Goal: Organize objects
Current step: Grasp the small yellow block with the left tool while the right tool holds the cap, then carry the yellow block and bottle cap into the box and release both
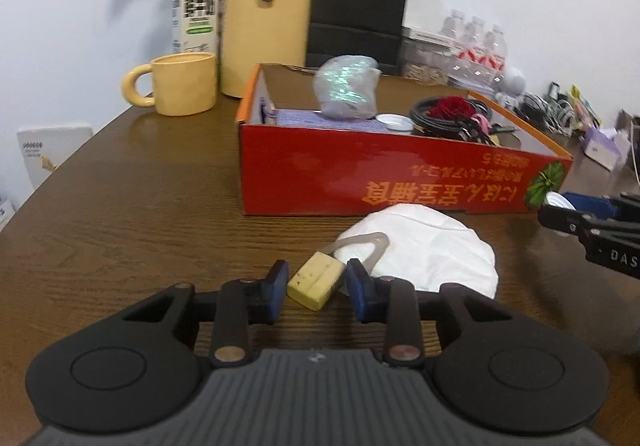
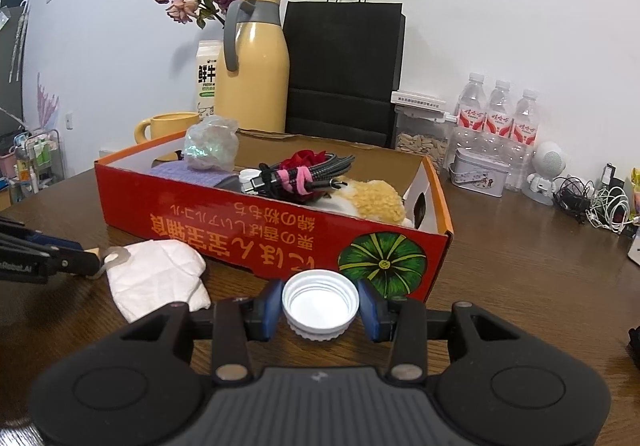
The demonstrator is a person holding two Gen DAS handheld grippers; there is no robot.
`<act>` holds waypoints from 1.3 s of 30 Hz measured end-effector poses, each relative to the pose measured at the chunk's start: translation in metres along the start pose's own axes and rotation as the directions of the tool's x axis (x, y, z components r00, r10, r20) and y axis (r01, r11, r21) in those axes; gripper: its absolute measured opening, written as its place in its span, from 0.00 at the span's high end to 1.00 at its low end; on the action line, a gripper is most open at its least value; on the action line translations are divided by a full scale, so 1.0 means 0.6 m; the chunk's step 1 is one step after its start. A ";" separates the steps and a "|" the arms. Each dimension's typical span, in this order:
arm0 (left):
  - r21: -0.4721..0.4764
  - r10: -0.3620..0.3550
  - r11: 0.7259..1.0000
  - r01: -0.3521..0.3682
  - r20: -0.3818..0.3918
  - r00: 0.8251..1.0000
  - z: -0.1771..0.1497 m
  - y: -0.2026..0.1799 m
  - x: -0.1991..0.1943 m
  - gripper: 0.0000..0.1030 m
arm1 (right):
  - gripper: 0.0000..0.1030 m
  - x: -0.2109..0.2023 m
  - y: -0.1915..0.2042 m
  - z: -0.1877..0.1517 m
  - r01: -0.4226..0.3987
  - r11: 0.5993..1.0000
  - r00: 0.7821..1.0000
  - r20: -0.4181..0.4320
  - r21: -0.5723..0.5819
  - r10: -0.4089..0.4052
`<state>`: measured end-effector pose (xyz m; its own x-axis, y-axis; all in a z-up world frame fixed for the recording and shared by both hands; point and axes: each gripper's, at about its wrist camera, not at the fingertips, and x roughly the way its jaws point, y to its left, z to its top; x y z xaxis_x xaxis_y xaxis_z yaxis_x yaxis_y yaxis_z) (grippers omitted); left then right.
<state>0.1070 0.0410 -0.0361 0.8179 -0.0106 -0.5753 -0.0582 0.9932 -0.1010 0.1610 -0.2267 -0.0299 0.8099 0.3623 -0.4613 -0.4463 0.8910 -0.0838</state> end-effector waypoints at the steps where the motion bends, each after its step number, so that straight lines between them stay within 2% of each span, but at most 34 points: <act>1: -0.012 0.006 1.000 -0.006 0.008 1.000 0.000 0.003 -0.003 0.69 | 0.62 -0.001 0.000 0.000 0.002 1.000 1.000 0.002 0.000 -0.002; 5: -0.026 0.022 0.999 -0.021 0.051 0.998 -0.003 0.006 -0.017 0.69 | 0.62 -0.003 -0.001 0.000 0.010 1.000 1.000 0.010 0.001 -0.010; 6: -0.023 0.027 0.999 -0.026 0.061 0.998 -0.004 0.005 -0.020 0.74 | 0.62 -0.005 -0.001 -0.001 0.011 1.000 1.000 0.013 0.001 -0.011; 13: 0.000 0.040 0.999 -0.040 0.110 0.993 0.000 -0.003 -0.041 0.74 | 0.62 -0.020 0.006 -0.004 0.016 1.000 0.999 0.050 -0.011 -0.016; 22: 0.035 0.024 0.999 -0.032 0.200 0.979 0.046 -0.022 -0.063 0.74 | 0.62 -0.036 0.007 0.009 0.020 1.000 0.995 0.103 -0.014 -0.019; 30: 0.077 -0.005 0.997 -0.015 0.253 0.967 0.103 -0.060 -0.038 0.74 | 0.62 -0.021 -0.001 0.055 0.027 0.999 0.988 0.151 -0.023 -0.023; 39: 0.099 -0.039 0.995 0.014 0.255 0.966 0.162 -0.095 0.025 0.74 | 0.62 0.030 -0.030 0.125 0.044 0.999 0.985 0.168 -0.030 -0.039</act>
<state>0.1783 -0.0046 0.0397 0.9383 -0.0197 -0.3452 0.0106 0.9995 -0.0283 0.2120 -0.2155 0.0299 0.8789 0.3682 -0.3032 -0.4210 0.8977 -0.1304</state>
